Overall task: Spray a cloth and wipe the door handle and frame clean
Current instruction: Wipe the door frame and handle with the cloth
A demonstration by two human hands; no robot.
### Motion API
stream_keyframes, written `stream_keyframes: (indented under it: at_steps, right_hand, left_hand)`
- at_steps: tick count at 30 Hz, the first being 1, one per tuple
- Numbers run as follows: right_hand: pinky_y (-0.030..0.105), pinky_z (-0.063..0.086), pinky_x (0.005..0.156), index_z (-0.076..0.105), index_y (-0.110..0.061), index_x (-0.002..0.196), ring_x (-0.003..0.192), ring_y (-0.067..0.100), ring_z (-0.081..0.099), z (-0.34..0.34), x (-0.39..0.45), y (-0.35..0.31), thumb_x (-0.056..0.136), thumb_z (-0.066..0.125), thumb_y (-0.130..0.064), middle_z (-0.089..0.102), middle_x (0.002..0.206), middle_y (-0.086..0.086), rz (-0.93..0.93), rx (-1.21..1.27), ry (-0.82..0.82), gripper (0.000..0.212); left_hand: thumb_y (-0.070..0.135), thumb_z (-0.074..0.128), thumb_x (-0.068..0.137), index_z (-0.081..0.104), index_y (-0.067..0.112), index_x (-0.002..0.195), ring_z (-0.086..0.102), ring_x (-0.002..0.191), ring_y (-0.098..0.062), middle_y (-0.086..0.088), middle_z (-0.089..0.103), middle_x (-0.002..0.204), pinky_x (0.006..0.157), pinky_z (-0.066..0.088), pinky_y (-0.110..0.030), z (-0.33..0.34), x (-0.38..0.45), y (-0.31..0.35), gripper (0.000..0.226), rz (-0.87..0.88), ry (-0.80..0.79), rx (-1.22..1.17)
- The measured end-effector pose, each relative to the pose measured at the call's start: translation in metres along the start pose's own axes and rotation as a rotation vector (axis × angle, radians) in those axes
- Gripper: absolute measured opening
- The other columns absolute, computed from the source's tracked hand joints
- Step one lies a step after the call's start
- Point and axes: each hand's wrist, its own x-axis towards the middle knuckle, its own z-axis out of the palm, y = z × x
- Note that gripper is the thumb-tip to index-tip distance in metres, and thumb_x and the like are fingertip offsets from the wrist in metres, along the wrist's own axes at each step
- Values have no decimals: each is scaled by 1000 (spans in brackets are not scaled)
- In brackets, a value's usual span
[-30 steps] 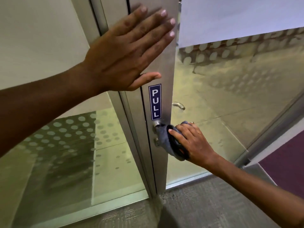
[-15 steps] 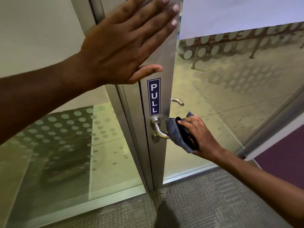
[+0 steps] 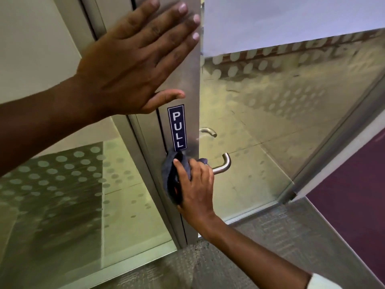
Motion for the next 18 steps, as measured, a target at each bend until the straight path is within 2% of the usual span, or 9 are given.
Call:
stream_keyframes:
  at_steps: [4,7,11,14,18]
  right_hand:
    - [53,25,114,34,-24,144,128,33,37,7,-6,1,60,83,-41,35,139,16,-75,-38,3,98]
    - [52,24,116,40,-27,139,128,32,38,-1,-8,27,73,74,-35,34,138,14,-266,-47,46,75]
    - [55,32,112,39,-29,139,128,34,39,-23,1,73,72,77,-36,39,140,17,-446,-51,-66,77]
    - [55,38,107,40,-26,138,126,35,40,-39,11,103,70,78,-37,49,136,22,-475,-40,-117,79]
    - [53,39,106,41,-23,137,124,39,43,-52,22,130,74,76,-31,50,135,24,-457,8,-200,72]
  left_hand:
    - [61,14,103,2,4,159,4,156,-36,-23,7,166,127,3,-48,-1,0,1,81,5,13,7]
    - [60,14,103,2,3,159,4,156,-36,-23,8,166,127,3,-48,-2,0,1,81,2,17,15]
    - [60,13,103,1,5,159,2,156,-34,-21,7,167,127,0,-47,-4,1,1,80,-4,0,15]
    - [60,11,103,0,5,159,1,156,-34,-21,6,167,127,0,-47,-5,0,3,79,-5,-34,0]
    - [60,8,103,-1,6,159,1,156,-34,-20,3,167,127,6,-51,-8,0,3,78,-18,-57,-25]
